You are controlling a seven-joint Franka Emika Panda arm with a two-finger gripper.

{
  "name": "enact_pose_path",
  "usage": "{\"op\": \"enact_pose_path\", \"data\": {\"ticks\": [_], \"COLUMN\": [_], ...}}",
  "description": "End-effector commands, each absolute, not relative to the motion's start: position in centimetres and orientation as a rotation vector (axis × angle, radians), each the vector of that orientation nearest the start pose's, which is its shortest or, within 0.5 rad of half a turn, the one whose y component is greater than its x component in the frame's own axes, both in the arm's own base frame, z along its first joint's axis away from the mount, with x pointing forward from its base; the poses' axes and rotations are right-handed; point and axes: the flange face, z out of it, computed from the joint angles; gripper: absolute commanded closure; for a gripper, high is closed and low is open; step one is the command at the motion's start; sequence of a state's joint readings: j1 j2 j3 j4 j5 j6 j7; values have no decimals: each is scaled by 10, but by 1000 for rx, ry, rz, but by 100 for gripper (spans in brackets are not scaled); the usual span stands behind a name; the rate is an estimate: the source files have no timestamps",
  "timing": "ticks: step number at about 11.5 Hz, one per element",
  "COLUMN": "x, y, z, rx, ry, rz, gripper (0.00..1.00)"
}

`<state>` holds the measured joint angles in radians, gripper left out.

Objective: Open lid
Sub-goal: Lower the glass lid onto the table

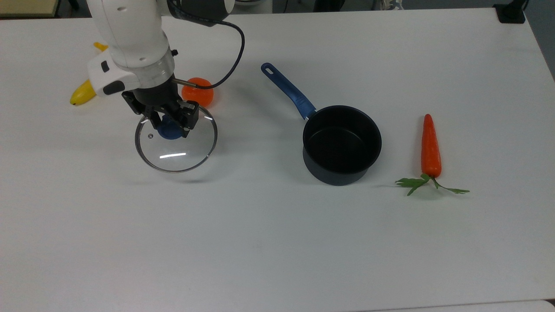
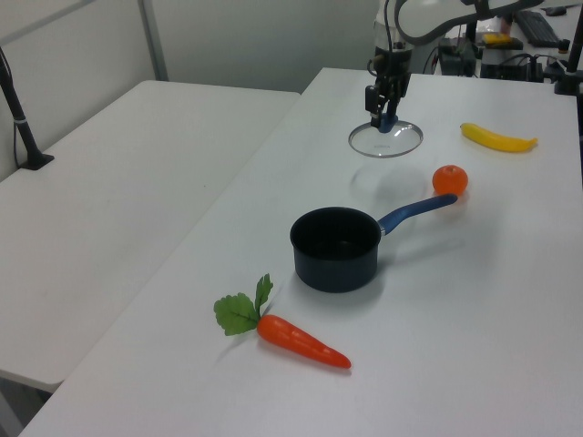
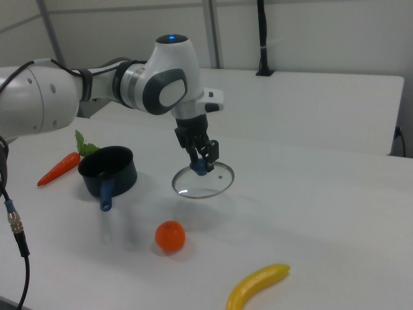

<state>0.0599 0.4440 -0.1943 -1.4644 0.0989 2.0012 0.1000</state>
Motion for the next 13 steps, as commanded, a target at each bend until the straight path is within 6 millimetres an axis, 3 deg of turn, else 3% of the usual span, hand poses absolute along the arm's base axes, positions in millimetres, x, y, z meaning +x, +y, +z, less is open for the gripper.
{"op": "enact_pose_path", "data": {"ticks": [1,4,7,13], "x": [696,699,703,704], "y": [-62,-54,-54,-49], "z": [424,399,398,374], "rx": [-3116,-3125,-3119,-3116], "ry": [347,334,346,349], "rz": [-158,-105,-166,-149], "gripper": [61,61,61,56]}}
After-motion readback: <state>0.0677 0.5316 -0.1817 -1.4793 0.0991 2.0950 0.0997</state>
